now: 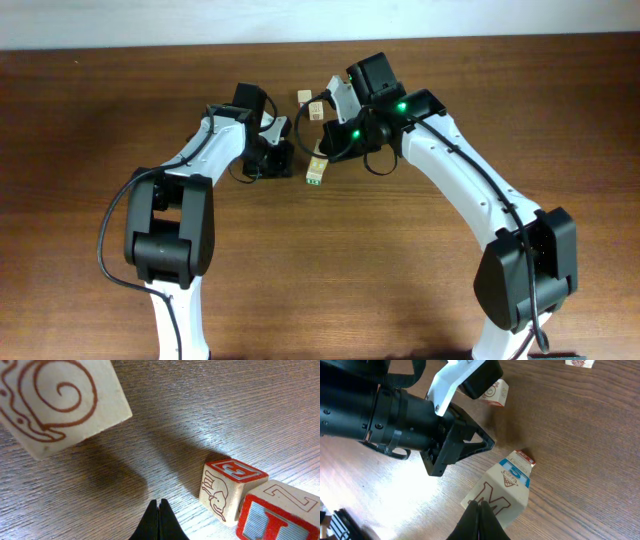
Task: Rotate 5 blocks
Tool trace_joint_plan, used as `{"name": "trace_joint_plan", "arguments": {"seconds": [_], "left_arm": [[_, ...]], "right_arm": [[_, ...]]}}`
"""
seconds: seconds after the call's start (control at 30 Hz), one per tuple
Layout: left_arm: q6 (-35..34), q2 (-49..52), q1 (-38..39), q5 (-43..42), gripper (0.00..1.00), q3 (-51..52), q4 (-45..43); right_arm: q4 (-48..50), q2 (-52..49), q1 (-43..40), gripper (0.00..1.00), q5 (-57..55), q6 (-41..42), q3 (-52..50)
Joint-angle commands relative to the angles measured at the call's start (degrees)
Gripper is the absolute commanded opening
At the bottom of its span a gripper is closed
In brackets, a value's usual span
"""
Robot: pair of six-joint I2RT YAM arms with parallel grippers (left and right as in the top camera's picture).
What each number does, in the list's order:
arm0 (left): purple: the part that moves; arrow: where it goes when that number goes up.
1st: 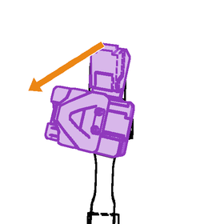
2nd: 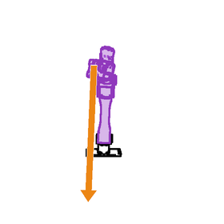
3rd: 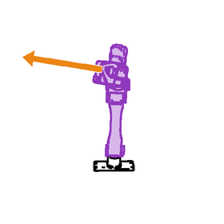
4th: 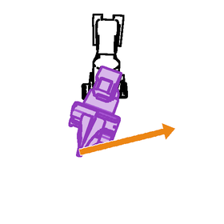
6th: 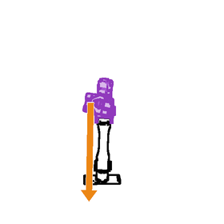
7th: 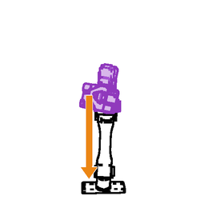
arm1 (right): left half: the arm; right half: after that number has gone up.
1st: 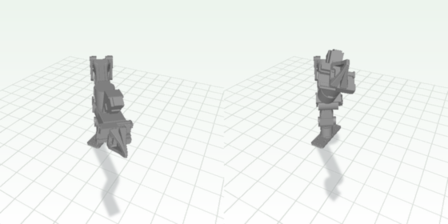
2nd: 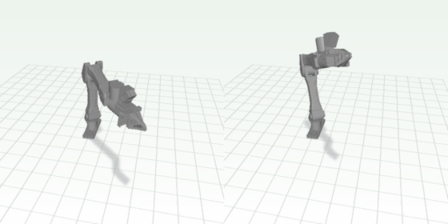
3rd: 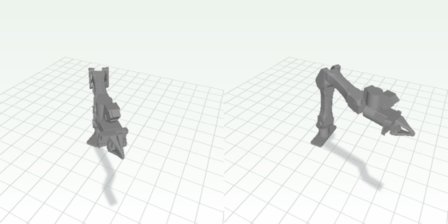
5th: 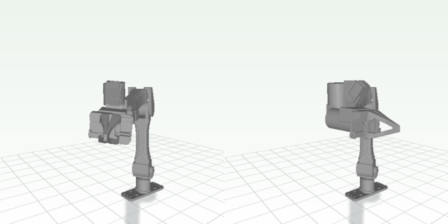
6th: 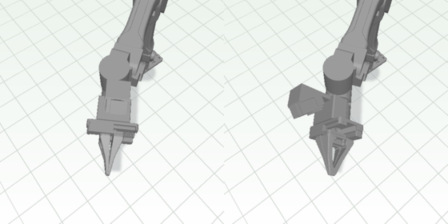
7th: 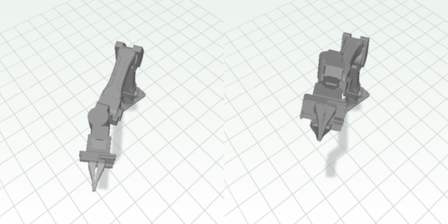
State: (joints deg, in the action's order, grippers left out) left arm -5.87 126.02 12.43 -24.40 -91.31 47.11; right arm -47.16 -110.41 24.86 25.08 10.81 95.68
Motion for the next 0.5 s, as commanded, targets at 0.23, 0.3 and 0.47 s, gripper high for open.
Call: {"name": "trace_joint_plan", "arguments": {"seconds": [0.23,0.3,0.47], "left_arm": [[-0.6,-0.3,0.0,0.2,0.00,-0.5,0.1],[-0.5,-0.3,0.0,0.2,0.00,-0.5,0.1],[-0.5,-0.3,0.0,0.2,0.00,-0.5,0.1]], "right_arm": [[0.5,0.2,2.5,0.05,-2.0,-7.5,1.0],[0.7,0.2,2.5,0.05,-3.3,-8.1,1.0],[1.7,0.2,2.5,0.06,-3.3,-8.9,1.0]]}}
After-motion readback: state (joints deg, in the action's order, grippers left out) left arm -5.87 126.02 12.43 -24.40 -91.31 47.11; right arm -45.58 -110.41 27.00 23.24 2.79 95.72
